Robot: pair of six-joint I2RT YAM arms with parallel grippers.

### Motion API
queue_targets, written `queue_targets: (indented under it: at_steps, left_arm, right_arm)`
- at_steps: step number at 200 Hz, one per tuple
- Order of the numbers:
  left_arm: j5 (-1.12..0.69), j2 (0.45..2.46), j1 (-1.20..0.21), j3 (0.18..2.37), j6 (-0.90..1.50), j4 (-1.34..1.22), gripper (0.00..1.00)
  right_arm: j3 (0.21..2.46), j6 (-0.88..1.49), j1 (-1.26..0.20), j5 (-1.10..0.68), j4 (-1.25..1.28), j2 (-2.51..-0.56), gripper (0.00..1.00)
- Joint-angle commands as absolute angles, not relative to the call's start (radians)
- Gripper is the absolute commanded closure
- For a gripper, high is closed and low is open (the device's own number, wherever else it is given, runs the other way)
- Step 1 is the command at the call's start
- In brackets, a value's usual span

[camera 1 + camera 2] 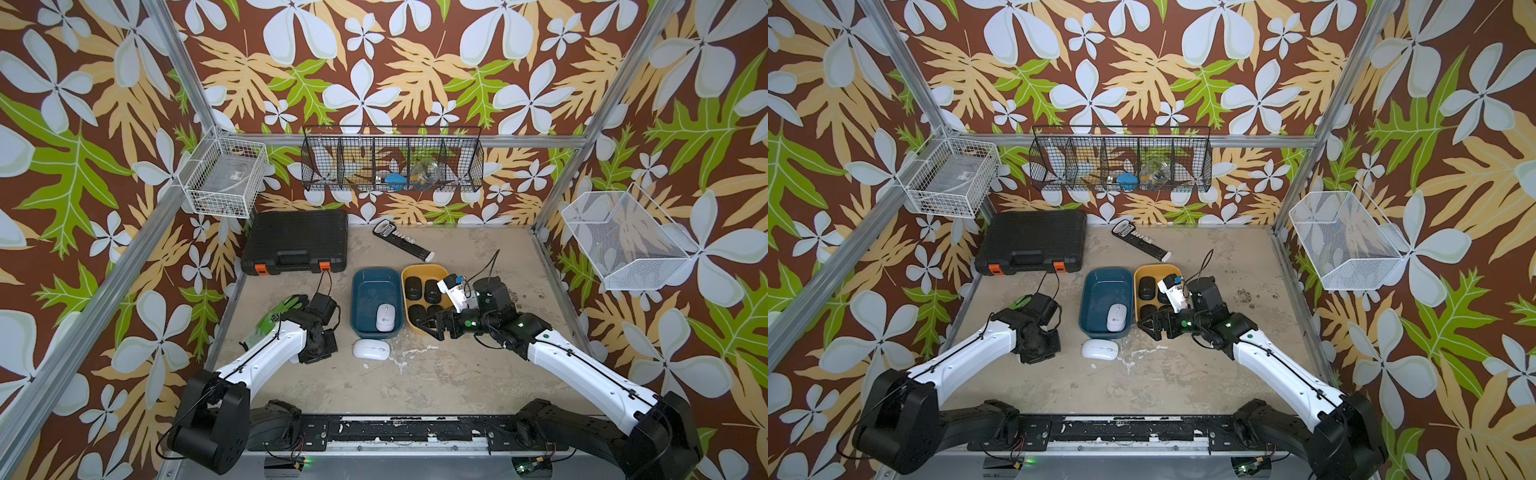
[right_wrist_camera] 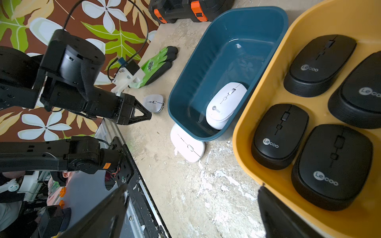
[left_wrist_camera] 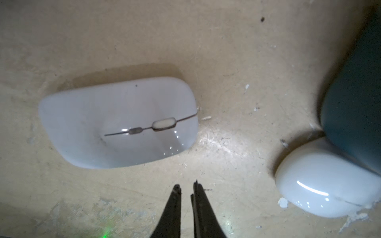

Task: Place the mice by color into the storage box
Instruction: Pick up the mouse from the center of the board.

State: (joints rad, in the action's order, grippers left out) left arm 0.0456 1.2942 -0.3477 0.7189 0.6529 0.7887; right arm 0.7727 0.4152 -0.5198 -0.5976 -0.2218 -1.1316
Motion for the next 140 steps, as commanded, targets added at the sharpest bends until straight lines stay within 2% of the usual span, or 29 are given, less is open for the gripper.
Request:
queue_targets:
  at_steps: [1,80,140]
  left_arm:
    - [0.103,1.351,-0.348,0.735,0.691,0.758,0.83]
    - [0.176,1.464,-0.34,0.755,0.681,0.723,0.89]
    - [0.187,1.481,-0.207,0.826,0.577,0.691,0.91]
  right_arm:
    - [0.784,0.413,-0.521,-0.594,-0.215,-1.126,0.0]
    - [0.782,0.402,-0.52,-0.594,-0.21,-1.131,0.0]
    - [0.753,0.397,-0.52,-0.595,-0.198,-1.126,0.0]
